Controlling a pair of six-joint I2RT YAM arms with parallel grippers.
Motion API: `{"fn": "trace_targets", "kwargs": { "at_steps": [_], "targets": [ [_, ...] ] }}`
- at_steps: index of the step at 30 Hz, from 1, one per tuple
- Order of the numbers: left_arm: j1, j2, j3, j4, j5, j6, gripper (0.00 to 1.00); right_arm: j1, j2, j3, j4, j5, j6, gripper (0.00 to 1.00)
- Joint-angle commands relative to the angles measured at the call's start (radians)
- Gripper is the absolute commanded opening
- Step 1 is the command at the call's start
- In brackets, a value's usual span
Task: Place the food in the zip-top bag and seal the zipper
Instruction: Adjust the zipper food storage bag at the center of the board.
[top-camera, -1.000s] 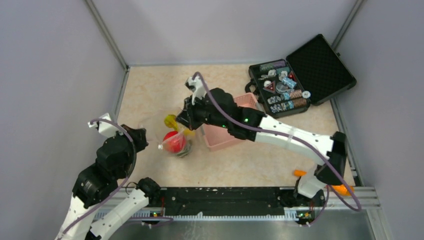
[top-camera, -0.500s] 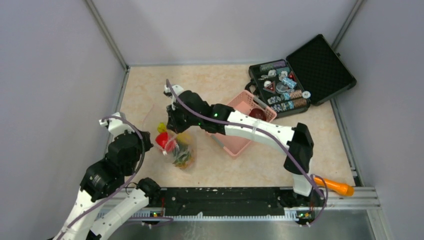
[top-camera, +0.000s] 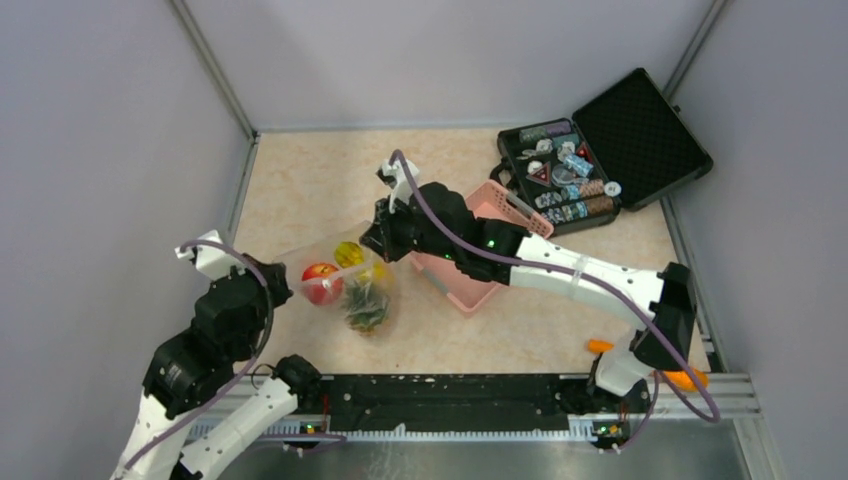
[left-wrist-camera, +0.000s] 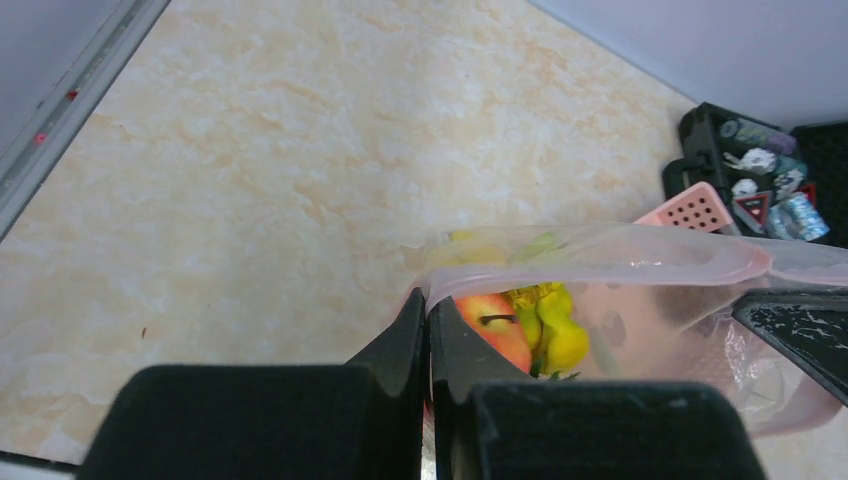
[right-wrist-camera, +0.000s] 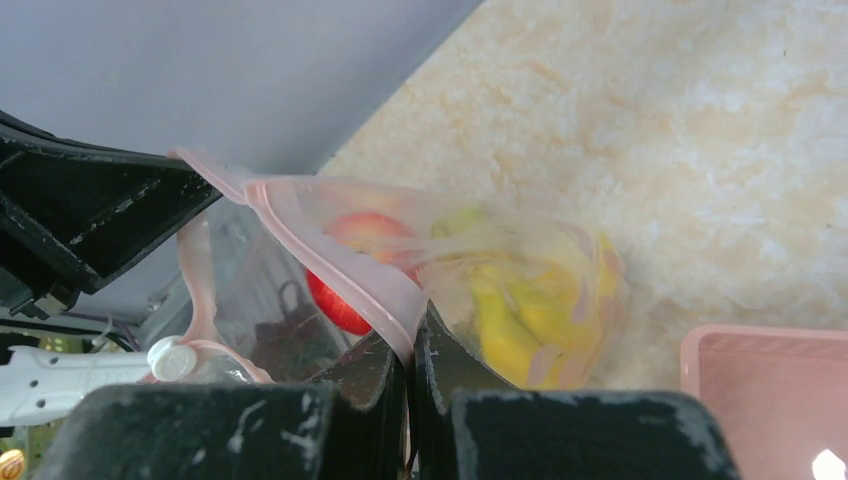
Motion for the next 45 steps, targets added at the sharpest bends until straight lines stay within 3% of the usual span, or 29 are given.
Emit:
{"fn": "trace_targets", "kwargs": {
  "at_steps": [1, 6, 13, 20, 29, 30, 32, 35, 38, 39, 45],
  "targets": [
    [0.0, -0.041, 0.082, 0.052, -0.001, 0.025, 0.0, -0.019, -0.089, -0.048, 0.13, 0.03, 0.014, 0.0],
    [0.0, -0.035, 0.108, 0.049, -0.01, 0.054, 0.0, -0.033, -0.105, -0.096, 0.154, 0.012, 0.012, 0.0],
    [-0.001, -0.034, 0.076, 0.165, 0.104, 0.084, 0.0, -0.038, -0.035, -0.133, 0.135, -0.029, 0.054, 0.0],
    [0.0, 0.077, 0.07, 0.215, 0.295, 0.123, 0.0, -0.038, -0.019, -0.153, 0.066, 0.016, 0.051, 0.0],
    [0.0, 0.119, 0.02, 0.246, 0.302, 0.111, 0.0, -0.061, -0.077, -0.218, 0.069, 0.032, 0.041, 0.08],
    [0.0, 0.119, 0.018, 0.244, 0.303, 0.111, 0.0, -0.063, -0.081, -0.222, 0.071, 0.022, 0.039, 0.1],
    [-0.001, 0.117, 0.013, 0.243, 0.306, 0.109, 0.0, -0.066, -0.088, -0.217, 0.062, 0.012, 0.038, 0.29],
    [0.0, 0.109, 0.002, 0.244, 0.304, 0.1, 0.0, -0.066, -0.118, -0.227, 0.061, 0.01, 0.025, 0.36],
    [-0.001, 0.105, -0.004, 0.248, 0.302, 0.097, 0.0, -0.069, -0.174, -0.253, 0.07, 0.031, 0.017, 0.63],
    [0.0, 0.105, -0.004, 0.25, 0.302, 0.097, 0.0, -0.071, -0.195, -0.26, 0.071, 0.042, 0.015, 0.68],
    [0.0, 0.111, -0.005, 0.269, 0.319, 0.093, 0.0, -0.09, -0.32, -0.291, 0.047, 0.139, -0.006, 0.73]
  ]
}}
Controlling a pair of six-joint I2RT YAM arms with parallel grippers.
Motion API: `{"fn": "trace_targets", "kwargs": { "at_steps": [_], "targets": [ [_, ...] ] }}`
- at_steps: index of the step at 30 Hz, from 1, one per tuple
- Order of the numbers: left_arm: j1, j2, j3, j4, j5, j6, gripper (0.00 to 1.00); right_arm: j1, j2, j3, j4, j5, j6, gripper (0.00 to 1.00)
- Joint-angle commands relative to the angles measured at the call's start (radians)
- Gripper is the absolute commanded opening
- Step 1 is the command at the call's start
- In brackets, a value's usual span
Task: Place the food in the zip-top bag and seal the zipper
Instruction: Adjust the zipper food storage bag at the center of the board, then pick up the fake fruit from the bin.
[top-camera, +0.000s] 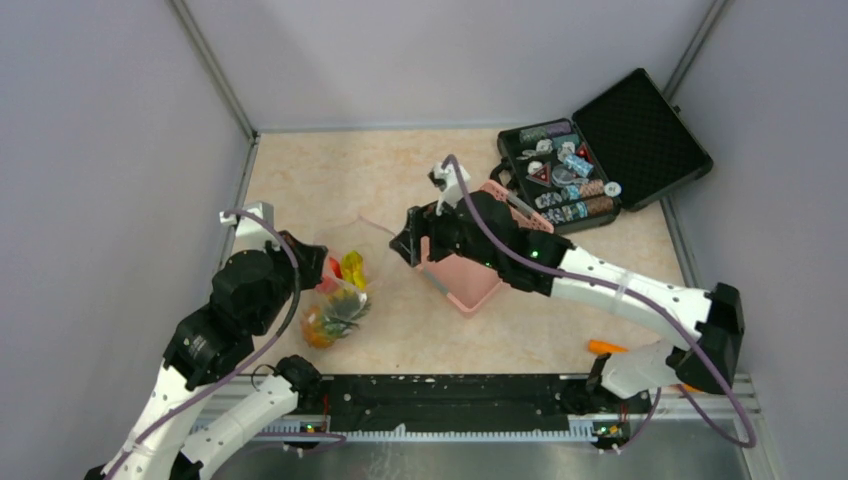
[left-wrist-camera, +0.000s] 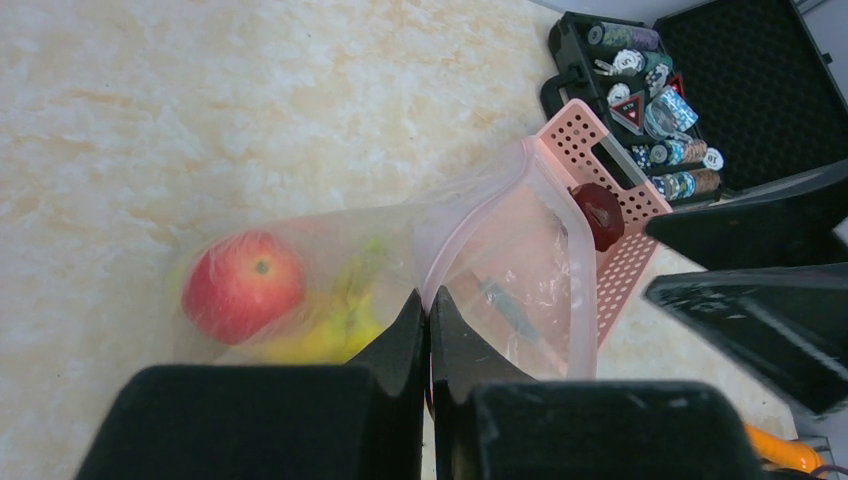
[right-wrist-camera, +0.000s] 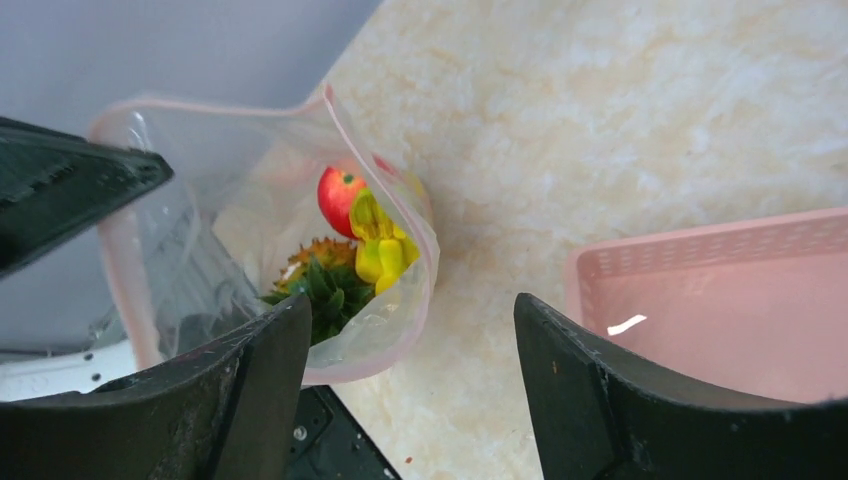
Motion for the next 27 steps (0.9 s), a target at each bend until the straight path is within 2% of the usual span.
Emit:
{"fn": "trace_targets", "kwargs": {
  "at_steps": [1, 4, 6, 10, 13, 21, 27],
  "targets": [
    [0.003, -0.004, -0.008, 0.058, 0.024, -0.005, 0.0, -0.02, -0.128, -0.03, 0.022, 0.114, -0.038, 0.73],
    [0.003, -0.005, -0.01, 0.06, 0.04, -0.01, 0.0, -0.042, -0.19, -0.083, 0.015, 0.243, -0.038, 0.75],
    [0.003, -0.01, -0.012, 0.063, 0.045, -0.014, 0.0, -0.105, -0.21, -0.11, -0.041, 0.292, -0.007, 0.76],
    [0.004, -0.02, -0.018, 0.069, 0.049, -0.016, 0.0, -0.282, -0.21, -0.168, -0.15, 0.192, 0.023, 0.77],
    [0.004, -0.02, -0.02, 0.075, 0.05, -0.017, 0.0, -0.352, -0.177, -0.199, -0.208, 0.164, -0.017, 0.8],
    [0.004, -0.006, -0.017, 0.086, 0.073, -0.019, 0.0, -0.379, -0.041, -0.155, -0.335, 0.241, -0.042, 0.87],
    [0.004, -0.008, -0.021, 0.08, 0.068, -0.023, 0.0, -0.382, 0.097, -0.075, -0.421, 0.362, -0.044, 0.91]
  ]
}}
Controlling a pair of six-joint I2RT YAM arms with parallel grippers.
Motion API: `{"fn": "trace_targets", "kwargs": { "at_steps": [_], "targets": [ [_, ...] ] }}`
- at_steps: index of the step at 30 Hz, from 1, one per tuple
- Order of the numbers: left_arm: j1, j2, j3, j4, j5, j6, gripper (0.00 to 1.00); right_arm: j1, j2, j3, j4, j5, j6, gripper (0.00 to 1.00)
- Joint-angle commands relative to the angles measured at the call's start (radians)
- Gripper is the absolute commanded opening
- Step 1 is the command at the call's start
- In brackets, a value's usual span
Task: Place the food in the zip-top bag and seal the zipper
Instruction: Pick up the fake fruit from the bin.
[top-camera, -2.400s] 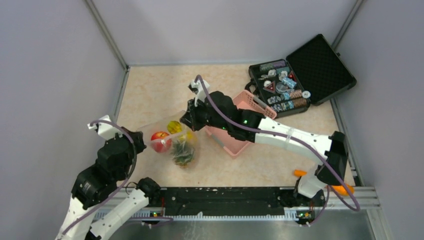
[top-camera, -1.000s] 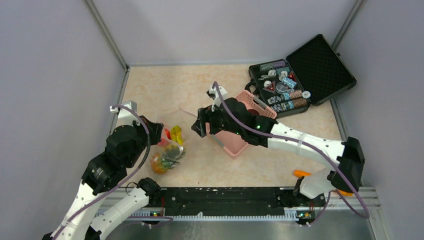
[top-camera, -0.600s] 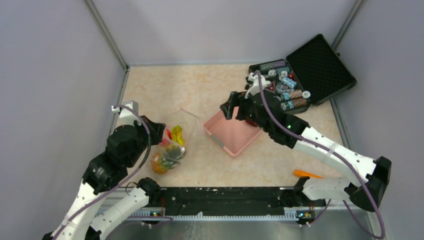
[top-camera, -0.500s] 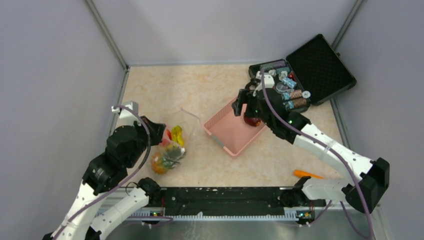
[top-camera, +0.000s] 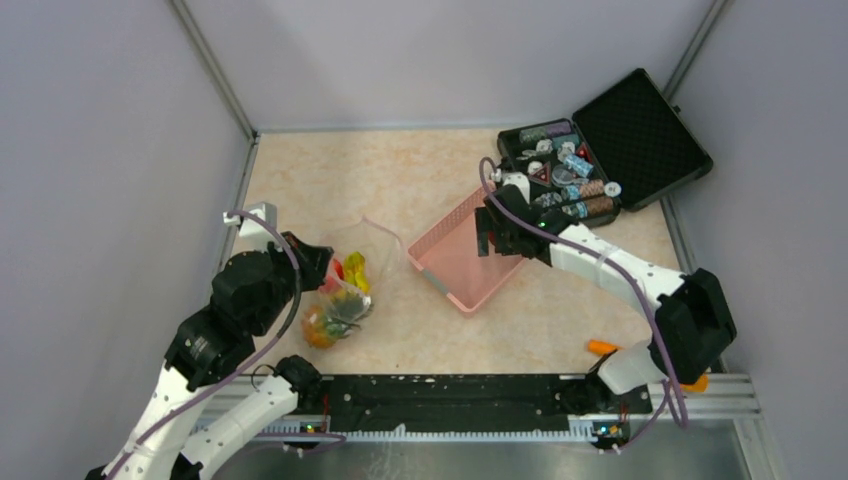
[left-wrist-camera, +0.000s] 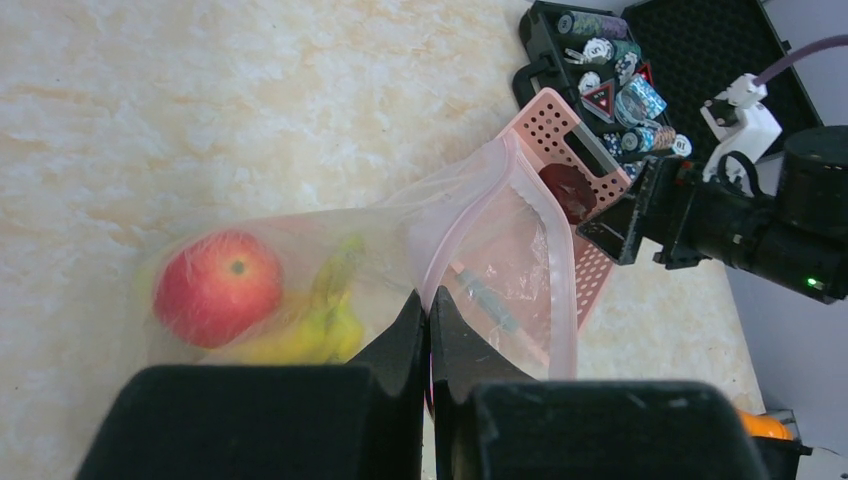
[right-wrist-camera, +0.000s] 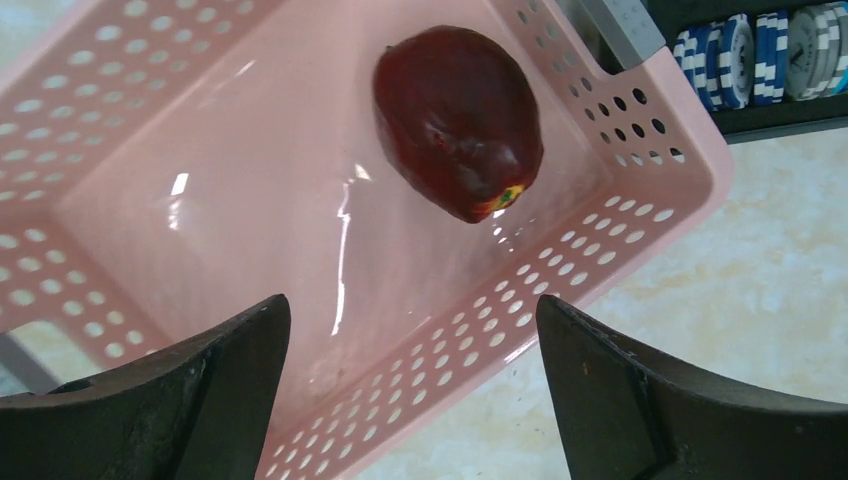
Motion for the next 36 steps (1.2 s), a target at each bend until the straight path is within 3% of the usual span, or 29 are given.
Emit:
{"fn": "trace_targets", "kwargs": {
  "at_steps": [1, 8, 16, 23, 29, 36],
  "targets": [
    [0.003, 0.002, -0.003, 0.05, 0.008, -0.013, 0.0, -0.011, 0.102, 0.117, -0.083, 0.121, -0.022, 0.92],
    [0.003, 0.001, 0.001, 0.054, 0.021, -0.019, 0.0, -0.038, 0.175, 0.121, 0.016, 0.047, -0.109, 0.91],
    [0.003, -0.014, 0.004, 0.041, -0.003, -0.021, 0.0, -0.073, 0.204, 0.119, 0.072, -0.013, -0.13, 0.9],
    [0.003, -0.002, -0.003, 0.051, 0.016, -0.024, 0.0, -0.14, 0.215, 0.109, 0.153, -0.078, -0.135, 0.83],
    [0.003, -0.003, 0.0, 0.05, 0.018, -0.023, 0.0, -0.169, 0.304, 0.144, 0.152, -0.115, -0.147, 0.82],
    [0.004, -0.013, -0.004, 0.043, 0.005, -0.025, 0.0, -0.187, 0.373, 0.152, 0.157, -0.158, -0.176, 0.68]
  ]
}}
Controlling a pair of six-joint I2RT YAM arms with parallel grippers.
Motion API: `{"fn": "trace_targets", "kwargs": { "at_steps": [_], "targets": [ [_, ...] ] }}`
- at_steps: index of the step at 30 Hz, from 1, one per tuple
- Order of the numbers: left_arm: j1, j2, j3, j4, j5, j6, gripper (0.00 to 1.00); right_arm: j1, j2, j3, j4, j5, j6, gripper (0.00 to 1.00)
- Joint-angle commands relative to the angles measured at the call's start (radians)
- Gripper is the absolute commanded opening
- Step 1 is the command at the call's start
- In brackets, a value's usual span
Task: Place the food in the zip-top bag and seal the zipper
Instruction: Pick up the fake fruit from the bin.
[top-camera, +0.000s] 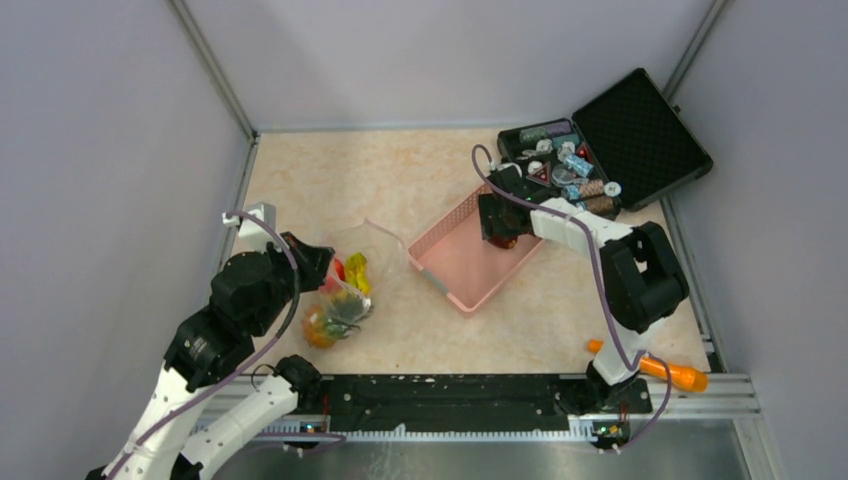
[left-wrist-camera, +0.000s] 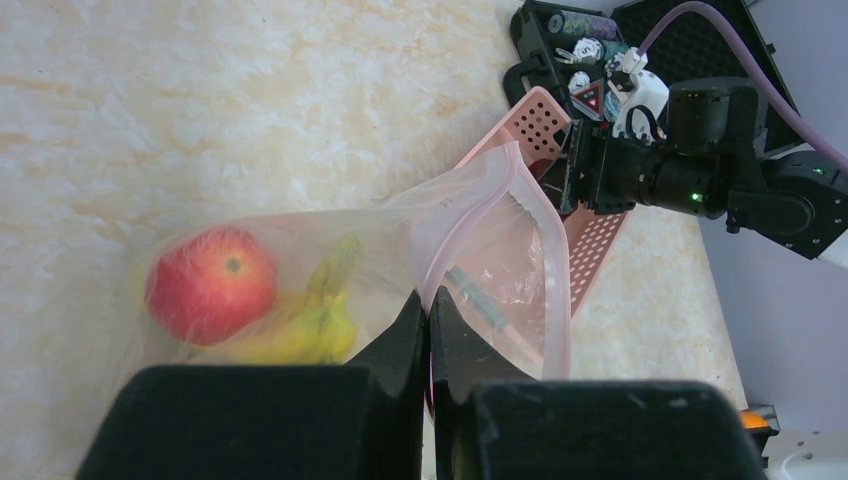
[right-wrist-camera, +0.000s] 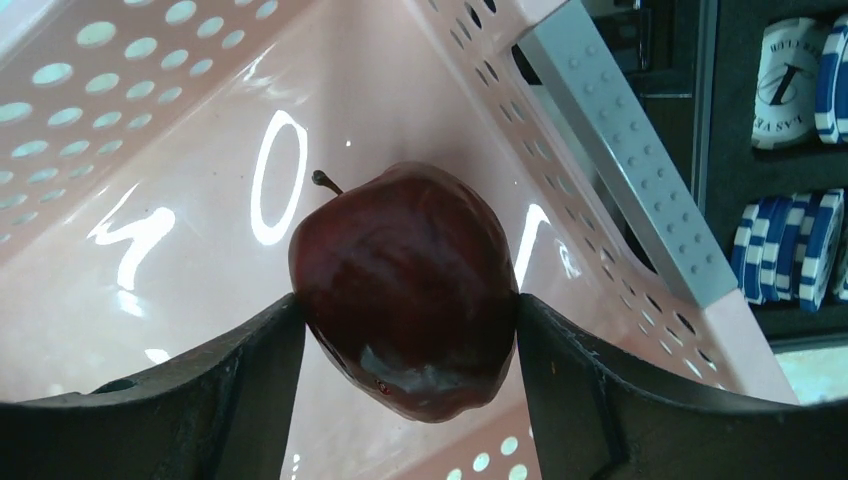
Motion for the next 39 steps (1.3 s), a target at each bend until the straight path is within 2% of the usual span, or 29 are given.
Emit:
{"fn": "trace_targets", "kwargs": {
  "at_steps": [1, 4, 12, 21, 24, 30, 39],
  "targets": [
    [0.004, -0.007, -0.004, 0.045, -0.008, -0.003, 0.0, -0.015, 0.037, 0.032, 0.021, -0.04, -0.02, 0.68],
    [0.004, 0.002, -0.006, 0.051, 0.0, 0.0, 0.0, -0.015, 0.038, 0.016, 0.033, -0.059, -0.014, 0.69],
    [0.002, 0.012, -0.01, 0.059, 0.005, 0.002, 0.0, -0.015, 0.027, 0.018, 0.057, -0.109, -0.027, 0.83],
    [0.003, 0.018, -0.012, 0.061, 0.011, 0.0, 0.0, -0.015, 0.071, 0.094, 0.045, -0.054, -0.057, 0.85],
    [0.004, 0.015, -0.014, 0.059, 0.01, -0.001, 0.0, -0.015, 0.094, 0.118, 0.032, -0.059, -0.069, 0.82],
    [0.003, 0.003, -0.017, 0.058, 0.002, -0.007, 0.0, -0.015, 0.063, 0.085, 0.044, -0.109, -0.059, 0.63],
    [0.003, 0.029, -0.023, 0.092, 0.023, -0.007, 0.0, -0.015, -0.093, -0.073, 0.168, -0.245, -0.008, 0.61]
  ]
}}
